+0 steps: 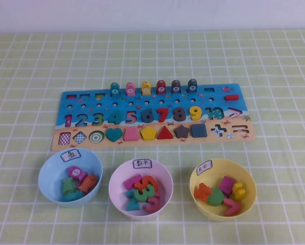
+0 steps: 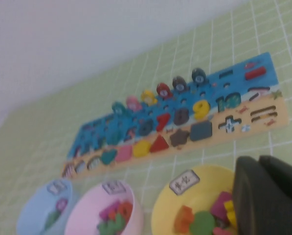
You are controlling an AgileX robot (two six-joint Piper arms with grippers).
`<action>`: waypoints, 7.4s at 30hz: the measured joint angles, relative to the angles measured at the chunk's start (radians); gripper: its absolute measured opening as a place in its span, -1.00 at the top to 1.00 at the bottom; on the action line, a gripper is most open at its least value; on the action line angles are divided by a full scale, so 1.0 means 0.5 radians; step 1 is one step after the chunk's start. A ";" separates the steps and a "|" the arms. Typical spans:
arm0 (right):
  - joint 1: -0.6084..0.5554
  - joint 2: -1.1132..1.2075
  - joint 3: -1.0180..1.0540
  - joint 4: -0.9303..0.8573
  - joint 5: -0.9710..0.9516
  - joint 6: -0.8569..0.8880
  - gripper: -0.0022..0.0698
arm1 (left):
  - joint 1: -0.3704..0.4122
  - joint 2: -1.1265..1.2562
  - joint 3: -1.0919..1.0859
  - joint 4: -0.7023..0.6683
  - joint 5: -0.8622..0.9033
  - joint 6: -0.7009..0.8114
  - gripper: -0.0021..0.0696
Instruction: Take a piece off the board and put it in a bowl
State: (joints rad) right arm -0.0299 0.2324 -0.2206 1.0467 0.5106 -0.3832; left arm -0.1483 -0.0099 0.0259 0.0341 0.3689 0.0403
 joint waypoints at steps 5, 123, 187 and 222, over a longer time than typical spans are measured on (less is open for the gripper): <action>0.000 0.590 -0.588 -0.462 0.533 -0.005 0.99 | 0.000 0.000 0.000 0.000 0.000 0.000 0.95; 1.040 4.125 -3.554 -2.049 1.439 1.034 -0.35 | 0.000 0.000 0.000 -0.004 0.000 -0.001 0.95; 1.040 4.107 -3.689 -1.956 1.440 1.033 0.11 | 0.000 0.000 0.000 -0.009 0.000 -0.001 0.96; 1.275 2.928 -2.126 -1.784 1.135 0.780 0.11 | 0.000 0.000 0.000 -0.012 0.000 -0.005 0.95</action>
State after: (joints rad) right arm 0.6076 1.6965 -1.2838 0.1546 1.0778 0.0066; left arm -0.1483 -0.0099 0.0259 0.0279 0.3689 0.0381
